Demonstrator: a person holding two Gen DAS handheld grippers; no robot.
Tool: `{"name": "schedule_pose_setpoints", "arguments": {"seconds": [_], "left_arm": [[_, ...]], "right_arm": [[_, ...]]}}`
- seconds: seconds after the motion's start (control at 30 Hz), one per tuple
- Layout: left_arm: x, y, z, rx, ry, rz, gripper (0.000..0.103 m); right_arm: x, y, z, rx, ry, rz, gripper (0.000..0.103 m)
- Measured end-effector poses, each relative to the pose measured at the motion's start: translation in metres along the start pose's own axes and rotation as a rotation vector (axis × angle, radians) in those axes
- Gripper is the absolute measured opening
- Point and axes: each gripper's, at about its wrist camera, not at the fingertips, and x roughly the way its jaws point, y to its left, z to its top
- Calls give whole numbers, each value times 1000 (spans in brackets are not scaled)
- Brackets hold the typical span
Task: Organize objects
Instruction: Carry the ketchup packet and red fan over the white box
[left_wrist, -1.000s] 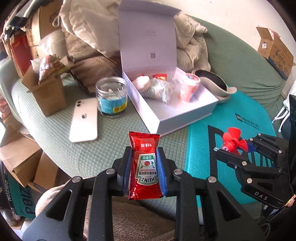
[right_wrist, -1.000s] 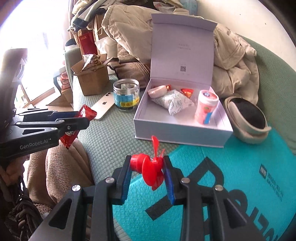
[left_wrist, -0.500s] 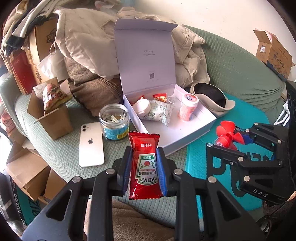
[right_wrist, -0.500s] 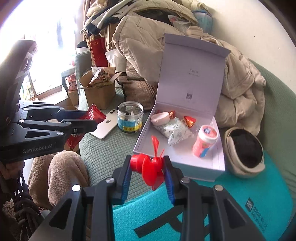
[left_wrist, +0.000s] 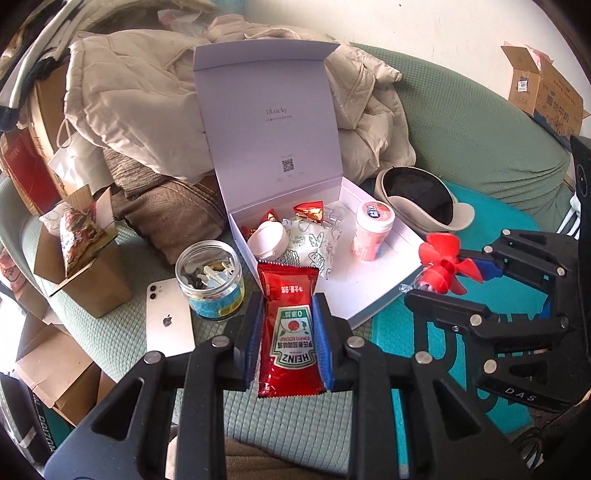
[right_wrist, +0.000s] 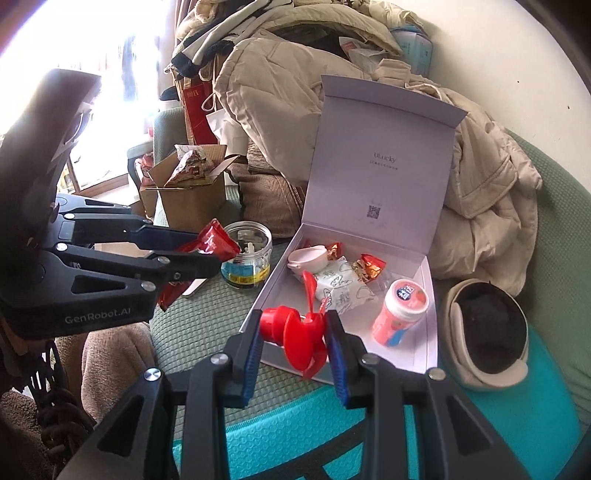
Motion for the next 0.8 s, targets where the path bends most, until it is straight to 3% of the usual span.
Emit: {"name": "schedule_pose_setpoints", "arguments": {"seconds": [0.8], "left_arm": [[111, -10, 21, 27, 144, -58, 25]], "right_arm": [[87, -50, -8, 73, 129, 11, 33]]}}
